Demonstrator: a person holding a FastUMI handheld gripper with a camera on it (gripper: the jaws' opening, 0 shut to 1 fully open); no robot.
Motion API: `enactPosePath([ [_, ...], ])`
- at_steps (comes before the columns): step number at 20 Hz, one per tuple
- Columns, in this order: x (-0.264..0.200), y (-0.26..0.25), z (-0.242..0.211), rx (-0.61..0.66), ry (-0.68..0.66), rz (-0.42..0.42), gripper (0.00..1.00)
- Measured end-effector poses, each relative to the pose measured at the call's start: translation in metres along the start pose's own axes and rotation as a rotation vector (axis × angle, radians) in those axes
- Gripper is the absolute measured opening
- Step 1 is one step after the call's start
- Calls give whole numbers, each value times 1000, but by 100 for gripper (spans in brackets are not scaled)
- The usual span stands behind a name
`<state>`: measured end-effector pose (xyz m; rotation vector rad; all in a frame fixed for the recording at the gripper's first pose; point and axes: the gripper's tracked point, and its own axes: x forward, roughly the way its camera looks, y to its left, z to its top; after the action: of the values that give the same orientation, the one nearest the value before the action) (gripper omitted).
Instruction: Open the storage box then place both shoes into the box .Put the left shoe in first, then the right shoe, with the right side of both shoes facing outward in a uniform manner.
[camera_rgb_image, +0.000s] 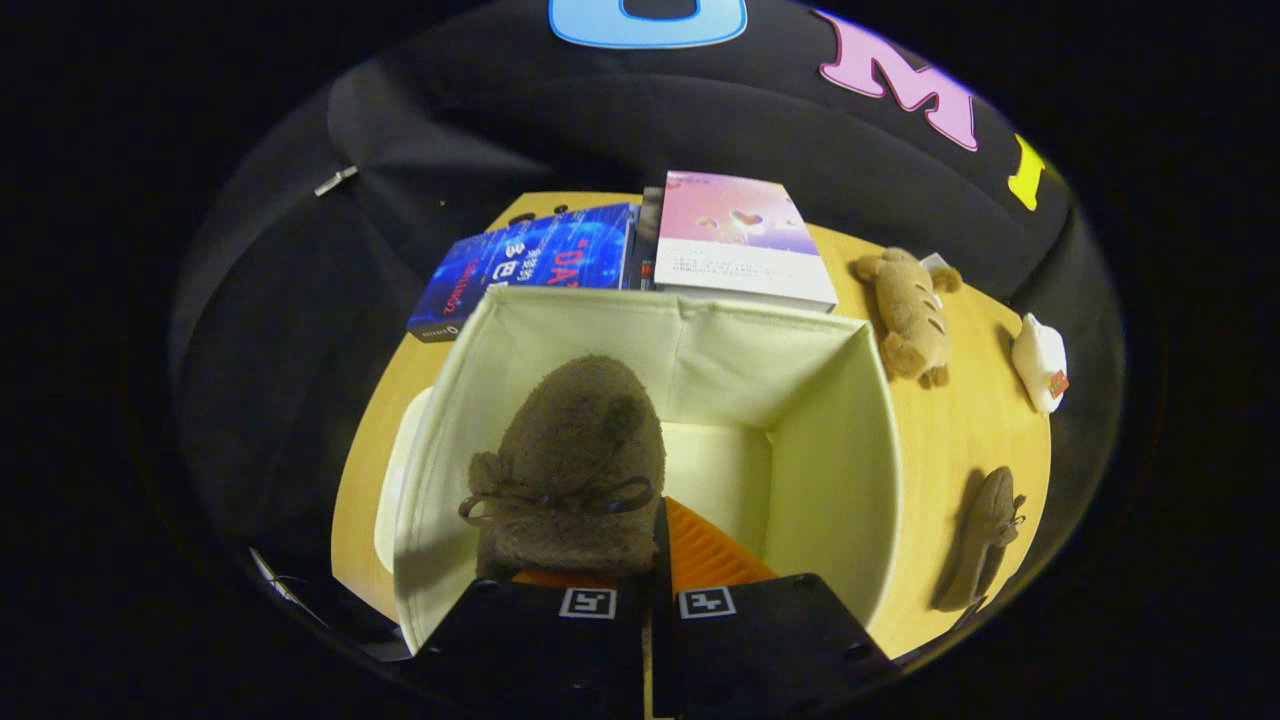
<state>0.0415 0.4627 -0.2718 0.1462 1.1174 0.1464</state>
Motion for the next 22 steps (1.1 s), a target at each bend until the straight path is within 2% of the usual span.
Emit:
enactPosePath([
  [5,28,9,-24,-17,104,-5,8],
  [8,38,14,-38,-22,154,22,8],
  [10,38,20,-45,-23,197,66,16],
  [11,32,25,-51,-24,195,83,23],
  [12,32,27,-53,-23,201,105,24],
  [13,26,31,-55,-17,219,141,30],
  [15,24,33,-51,-4,234,201,56],
  [17,14,31,-45,-8,200,226,82],
  [18,9,29,-41,-6,177,236,83],
  [21,-16,16,-29,-14,96,254,99],
  [22,-27,12,-24,-20,63,271,99],
])
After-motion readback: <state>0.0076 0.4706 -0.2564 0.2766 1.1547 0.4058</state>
